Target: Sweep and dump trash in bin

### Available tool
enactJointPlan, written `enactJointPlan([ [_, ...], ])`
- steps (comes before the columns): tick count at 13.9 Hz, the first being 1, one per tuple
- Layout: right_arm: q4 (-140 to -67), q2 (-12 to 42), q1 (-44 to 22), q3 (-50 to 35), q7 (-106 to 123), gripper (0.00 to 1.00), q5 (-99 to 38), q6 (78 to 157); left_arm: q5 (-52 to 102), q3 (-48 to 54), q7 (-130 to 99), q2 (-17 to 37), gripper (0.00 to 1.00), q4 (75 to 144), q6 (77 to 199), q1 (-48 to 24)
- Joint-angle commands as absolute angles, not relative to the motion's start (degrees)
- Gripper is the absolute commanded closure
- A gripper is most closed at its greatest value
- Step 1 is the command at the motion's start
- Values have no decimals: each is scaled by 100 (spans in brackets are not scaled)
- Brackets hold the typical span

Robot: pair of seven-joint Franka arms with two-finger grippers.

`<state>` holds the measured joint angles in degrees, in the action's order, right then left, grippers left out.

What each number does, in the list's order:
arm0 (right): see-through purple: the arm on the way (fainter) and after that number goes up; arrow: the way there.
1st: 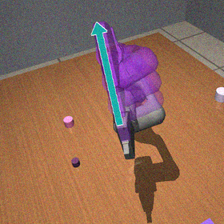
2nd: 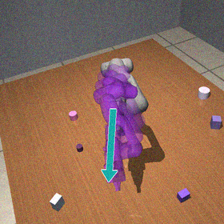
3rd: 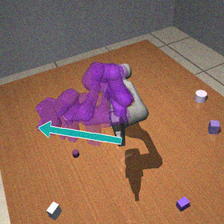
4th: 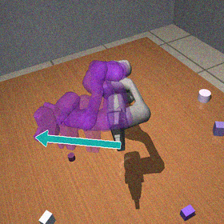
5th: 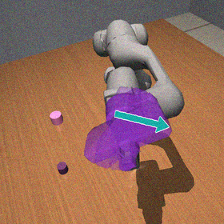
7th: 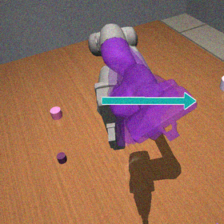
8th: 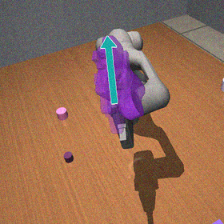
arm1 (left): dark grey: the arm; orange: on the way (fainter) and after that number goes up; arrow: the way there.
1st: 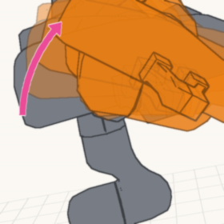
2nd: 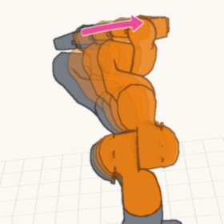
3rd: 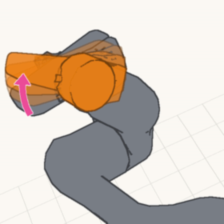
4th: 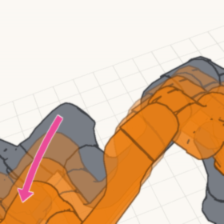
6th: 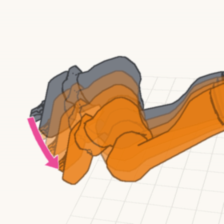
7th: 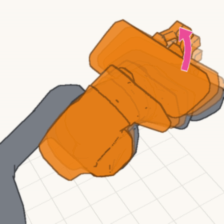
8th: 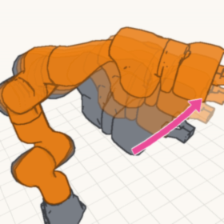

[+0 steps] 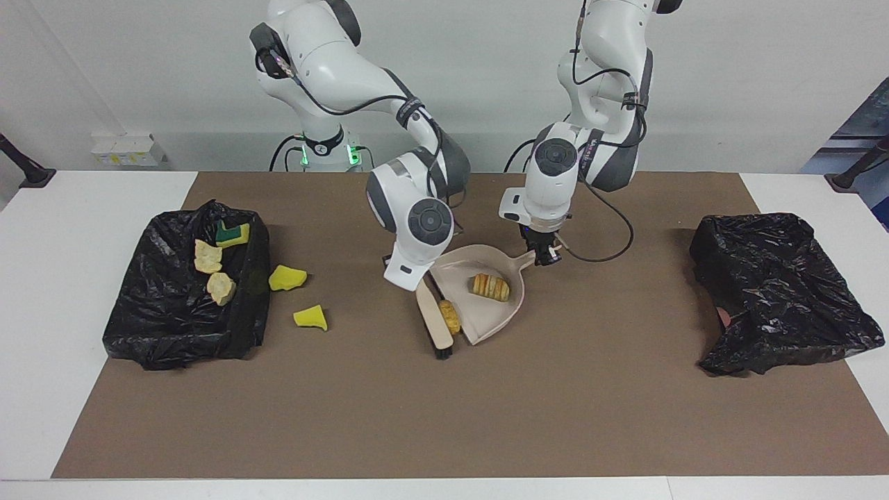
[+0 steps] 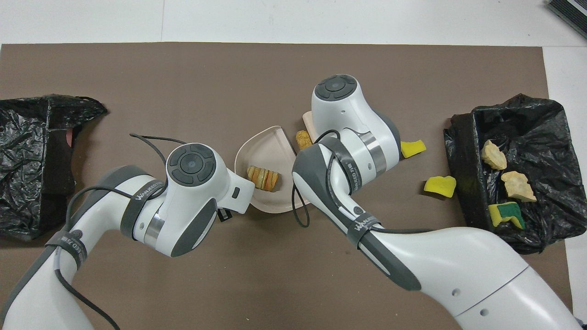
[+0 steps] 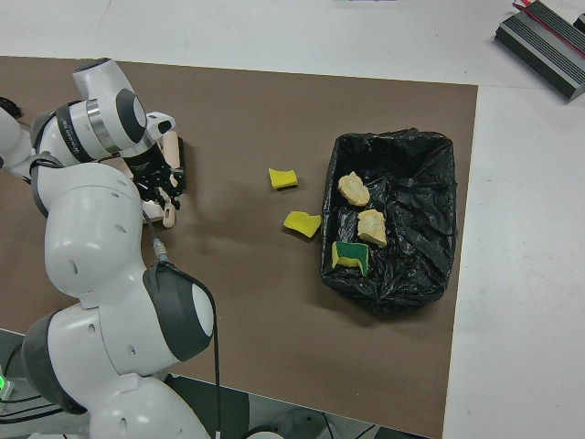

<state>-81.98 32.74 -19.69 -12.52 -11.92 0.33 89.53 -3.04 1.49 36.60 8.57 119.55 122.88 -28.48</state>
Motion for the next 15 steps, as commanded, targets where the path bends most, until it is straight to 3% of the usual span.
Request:
enactJointPlan([
  [1,-8420,2971,-1977,-1292,-1178,100,-491,8711,-281,123,3709,905,100,12234,12962,-2909],
  [6,-8499,2287,-1671,-1248,-1248,100,-642,7868,-272,123,4245,958,100,12270,13298,-2708],
  [9,-9024,1707,-995,-1230,-1405,100,-554,7497,-281,114,4298,1002,100,12173,13211,-2698],
  [15,-11368,609,-256,-1230,-1881,100,543,9418,-808,123,4184,1020,100,11541,11964,-2821],
])
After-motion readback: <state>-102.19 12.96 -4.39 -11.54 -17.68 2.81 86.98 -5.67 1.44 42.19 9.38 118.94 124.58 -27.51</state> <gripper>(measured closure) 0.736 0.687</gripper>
